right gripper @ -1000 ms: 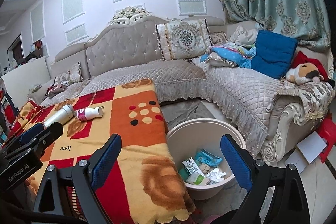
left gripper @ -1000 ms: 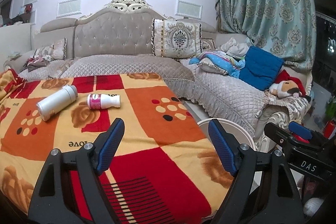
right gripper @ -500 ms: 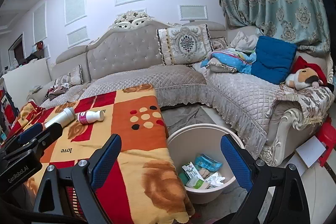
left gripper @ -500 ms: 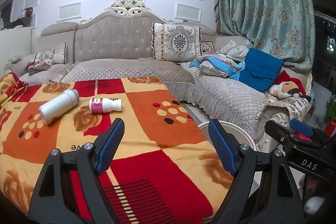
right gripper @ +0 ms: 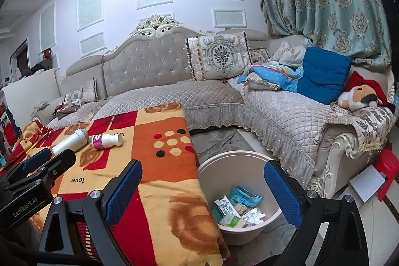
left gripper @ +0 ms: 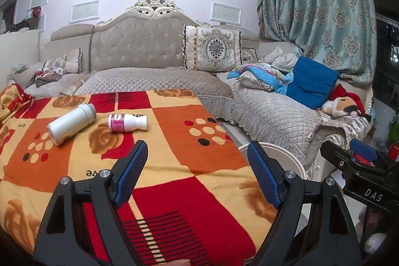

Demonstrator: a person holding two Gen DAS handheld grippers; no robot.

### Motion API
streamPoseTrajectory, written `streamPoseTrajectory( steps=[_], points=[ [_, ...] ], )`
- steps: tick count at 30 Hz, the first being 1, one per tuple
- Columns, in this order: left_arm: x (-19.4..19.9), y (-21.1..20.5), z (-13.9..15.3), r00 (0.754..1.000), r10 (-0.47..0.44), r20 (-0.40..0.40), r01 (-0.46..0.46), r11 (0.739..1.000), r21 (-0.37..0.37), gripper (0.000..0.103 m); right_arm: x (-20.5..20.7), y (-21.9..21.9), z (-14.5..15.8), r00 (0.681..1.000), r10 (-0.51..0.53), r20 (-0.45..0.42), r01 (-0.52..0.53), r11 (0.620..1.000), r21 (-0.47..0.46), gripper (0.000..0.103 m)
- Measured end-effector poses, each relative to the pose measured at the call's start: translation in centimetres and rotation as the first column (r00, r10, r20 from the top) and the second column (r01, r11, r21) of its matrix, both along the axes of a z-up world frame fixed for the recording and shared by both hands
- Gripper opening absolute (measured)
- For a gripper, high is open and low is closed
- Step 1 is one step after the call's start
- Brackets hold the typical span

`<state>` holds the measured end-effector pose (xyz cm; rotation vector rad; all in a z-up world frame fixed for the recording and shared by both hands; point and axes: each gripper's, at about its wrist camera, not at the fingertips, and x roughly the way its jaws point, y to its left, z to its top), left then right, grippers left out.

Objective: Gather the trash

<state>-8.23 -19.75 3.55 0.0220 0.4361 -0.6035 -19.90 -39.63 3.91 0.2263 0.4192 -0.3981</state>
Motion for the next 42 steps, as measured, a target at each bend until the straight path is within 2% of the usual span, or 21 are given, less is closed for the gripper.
streamPoseTrajectory(
  steps=[42],
  points=[
    [-0.11,-0.01,-0.65,1.0,0.002,-0.018,-0.001,1.0,0.021,0.082,0.25,0.35,-0.7,1.0,0.007,-0.021,-0.007,1.0,0.006,0.098]
  ],
)
